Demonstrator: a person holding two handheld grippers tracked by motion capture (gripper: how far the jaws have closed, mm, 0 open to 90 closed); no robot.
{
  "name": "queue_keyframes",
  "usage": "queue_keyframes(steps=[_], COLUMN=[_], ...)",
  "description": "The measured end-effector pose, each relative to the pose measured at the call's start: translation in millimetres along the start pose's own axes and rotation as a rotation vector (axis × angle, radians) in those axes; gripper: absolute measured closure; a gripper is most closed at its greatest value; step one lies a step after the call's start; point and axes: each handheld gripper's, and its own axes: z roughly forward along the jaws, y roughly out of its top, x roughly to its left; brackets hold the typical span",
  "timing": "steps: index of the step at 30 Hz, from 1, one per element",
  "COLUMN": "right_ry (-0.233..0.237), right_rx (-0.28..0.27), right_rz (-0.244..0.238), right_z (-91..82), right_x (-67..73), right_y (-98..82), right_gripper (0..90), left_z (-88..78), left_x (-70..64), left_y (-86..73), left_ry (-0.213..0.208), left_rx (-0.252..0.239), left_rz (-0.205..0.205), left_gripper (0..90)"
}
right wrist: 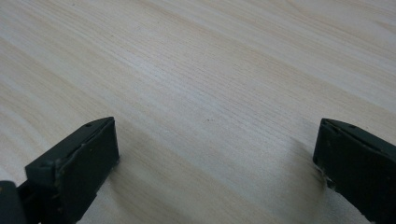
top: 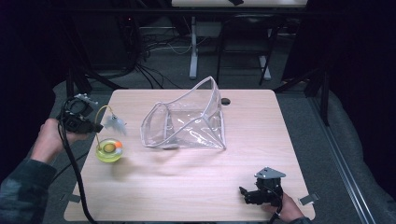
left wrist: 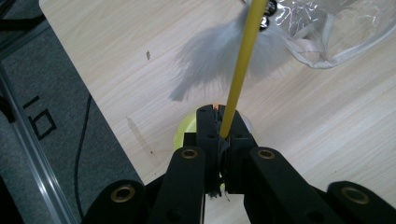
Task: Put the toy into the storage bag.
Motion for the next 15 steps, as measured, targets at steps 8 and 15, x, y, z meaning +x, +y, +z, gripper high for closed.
queue_keyframes(steps=[8, 15], right_ry=[0.003, 0.001], right_rx=[0.0, 0.003], right_rz=[0.004, 0.0], right_z=[0.0, -0.2], right_x=[0.2, 0.0], right_y=[-0.1, 0.0], right_gripper=[0.0, 0.0], left_z=[-2.7, -7.7], left_x=[0.3, -0.2], left_y=[4.9, 8.3], left_ry=[-0.009, -0.001], left_rx=[0.005, 0.01], left_rz=[0.008, 0.02], left_gripper=[87.6, 87.6])
